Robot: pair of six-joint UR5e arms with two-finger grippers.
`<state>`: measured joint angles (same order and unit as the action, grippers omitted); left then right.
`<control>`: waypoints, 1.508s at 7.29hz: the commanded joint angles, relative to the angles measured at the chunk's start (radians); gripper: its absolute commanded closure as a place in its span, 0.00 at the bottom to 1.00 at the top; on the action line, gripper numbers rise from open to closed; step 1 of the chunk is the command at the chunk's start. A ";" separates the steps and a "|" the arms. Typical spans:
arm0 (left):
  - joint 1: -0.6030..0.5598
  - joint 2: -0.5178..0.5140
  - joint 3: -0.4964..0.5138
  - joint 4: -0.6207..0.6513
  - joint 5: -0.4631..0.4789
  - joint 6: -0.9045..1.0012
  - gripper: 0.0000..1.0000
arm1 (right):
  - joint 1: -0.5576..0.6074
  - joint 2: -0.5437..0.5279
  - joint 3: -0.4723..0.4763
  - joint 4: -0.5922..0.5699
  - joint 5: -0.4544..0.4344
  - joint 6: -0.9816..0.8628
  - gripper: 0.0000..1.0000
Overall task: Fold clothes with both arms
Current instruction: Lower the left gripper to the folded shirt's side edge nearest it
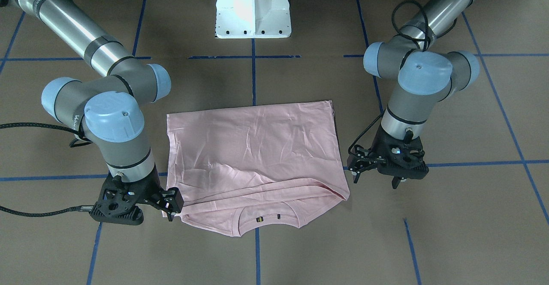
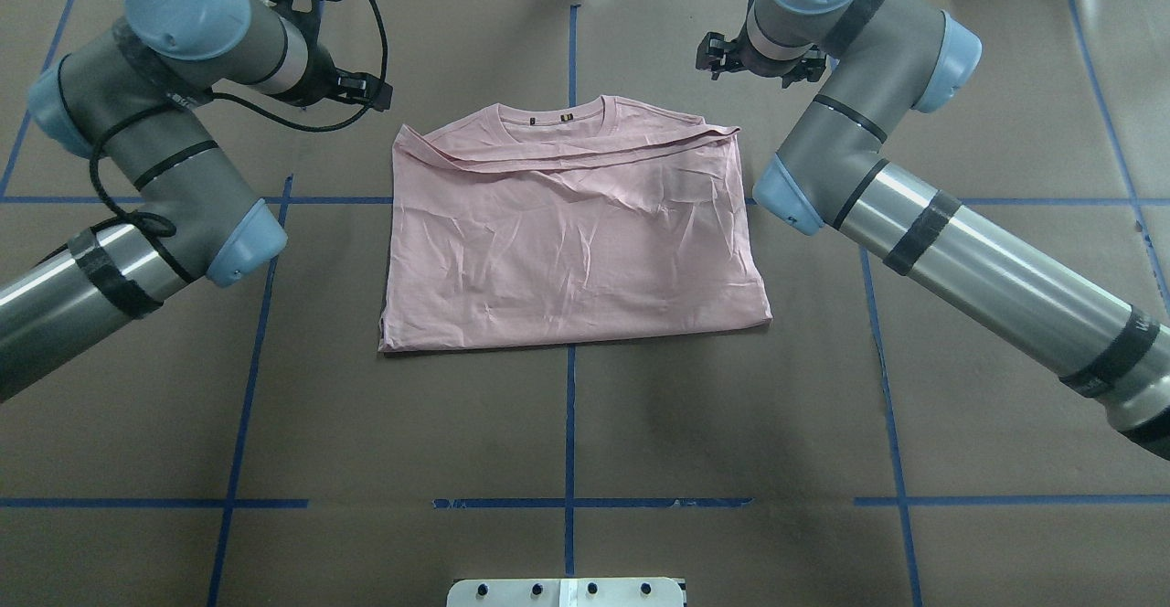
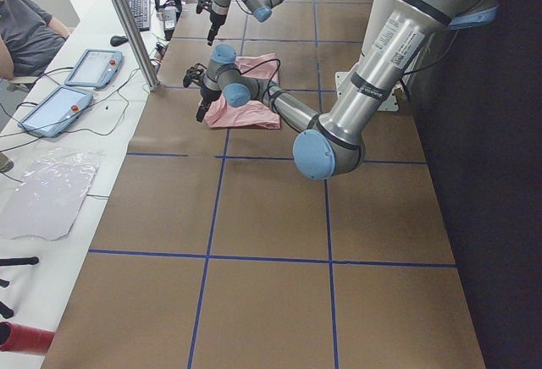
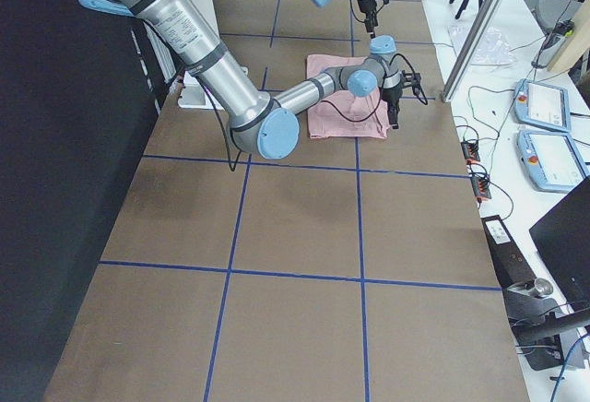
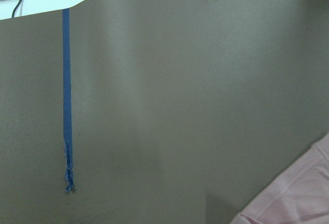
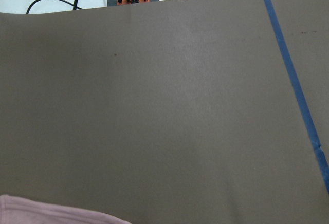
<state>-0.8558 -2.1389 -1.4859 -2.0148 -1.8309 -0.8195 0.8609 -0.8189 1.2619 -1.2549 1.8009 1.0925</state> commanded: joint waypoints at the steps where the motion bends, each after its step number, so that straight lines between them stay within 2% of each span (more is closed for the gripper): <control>1: 0.103 0.132 -0.178 -0.007 0.002 -0.074 0.00 | 0.001 -0.086 0.138 -0.003 0.020 -0.013 0.00; 3: 0.208 0.227 -0.281 -0.005 0.018 -0.209 0.02 | 0.001 -0.100 0.154 -0.003 0.015 -0.010 0.00; 4: 0.272 0.267 -0.324 -0.005 0.056 -0.289 0.26 | 0.001 -0.100 0.155 -0.001 0.014 -0.008 0.00; 5: 0.332 0.270 -0.326 -0.004 0.086 -0.346 0.49 | 0.001 -0.098 0.159 -0.001 0.014 -0.006 0.00; 10: 0.376 0.272 -0.307 0.002 0.099 -0.363 0.49 | 0.001 -0.101 0.160 -0.001 0.015 -0.008 0.00; 11: 0.376 0.272 -0.307 0.004 0.104 -0.363 0.54 | 0.001 -0.104 0.160 -0.001 0.015 -0.009 0.00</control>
<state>-0.4810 -1.8669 -1.7941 -2.0131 -1.7309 -1.1825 0.8621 -0.9207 1.4219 -1.2563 1.8162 1.0848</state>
